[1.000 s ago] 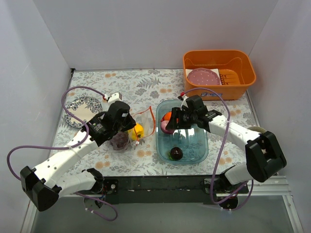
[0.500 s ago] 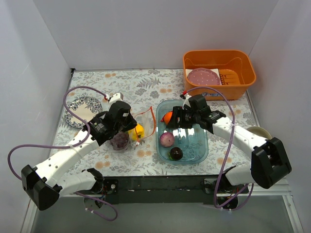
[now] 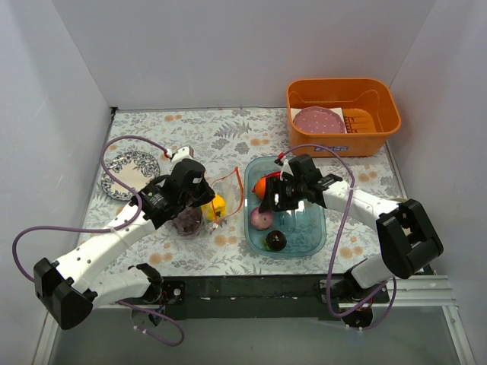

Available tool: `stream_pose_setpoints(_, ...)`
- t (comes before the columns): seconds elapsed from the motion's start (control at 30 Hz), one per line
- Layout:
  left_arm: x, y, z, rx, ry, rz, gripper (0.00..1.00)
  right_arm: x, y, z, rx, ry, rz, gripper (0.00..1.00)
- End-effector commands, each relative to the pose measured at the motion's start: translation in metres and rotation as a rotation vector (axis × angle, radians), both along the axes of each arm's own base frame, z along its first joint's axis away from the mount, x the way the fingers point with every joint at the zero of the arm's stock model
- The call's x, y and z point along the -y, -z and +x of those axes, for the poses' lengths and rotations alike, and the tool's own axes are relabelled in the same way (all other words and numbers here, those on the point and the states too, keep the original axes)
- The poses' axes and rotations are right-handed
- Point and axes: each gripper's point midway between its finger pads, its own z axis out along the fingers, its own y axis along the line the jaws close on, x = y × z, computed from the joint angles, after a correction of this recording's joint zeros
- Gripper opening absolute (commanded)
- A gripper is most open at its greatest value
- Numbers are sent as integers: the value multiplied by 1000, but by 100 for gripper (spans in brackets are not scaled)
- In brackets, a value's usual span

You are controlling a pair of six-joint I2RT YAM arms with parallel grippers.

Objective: Place the food in the zip-top bag and seal the zipper
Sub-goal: Pick up the fake vegetable from the bin.

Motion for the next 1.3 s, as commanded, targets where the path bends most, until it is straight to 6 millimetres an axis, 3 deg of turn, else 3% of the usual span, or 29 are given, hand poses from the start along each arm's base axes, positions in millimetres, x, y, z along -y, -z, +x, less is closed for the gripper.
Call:
stream_pose_setpoints(0.0, -2, -3, 1, 13, 2, 5, 0, -8, -1, -13, 12, -83, 71, 77)
stream_pose_setpoints(0.27, 2, -2, 1, 6, 7, -9, 0, -14, 14, -23, -21, -145, 106, 79)
stream_pose_setpoints(0.6, 2, -1, 2, 3, 8, 1, 0, -17, 26, -6, -6, -92, 81, 81)
stream_pose_setpoints(0.93, 1, 0, 0, 1, 10, -1, 0, -15, 42, -9, -32, -99, 66, 81)
stream_pose_setpoints(1.0, 1, -1, 0, 3, 11, 0, 0, -16, 42, -11, -35, -109, 73, 76)
stream_pose_setpoints(1.13, 2, -1, 1, 2, 13, 0, 0, -17, 39, -11, -31, -114, 82, 50)
stream_pose_setpoints(1.27, 3, -1, 2, 5, 13, 1, 0, -17, 31, -9, -2, -115, 90, 33)
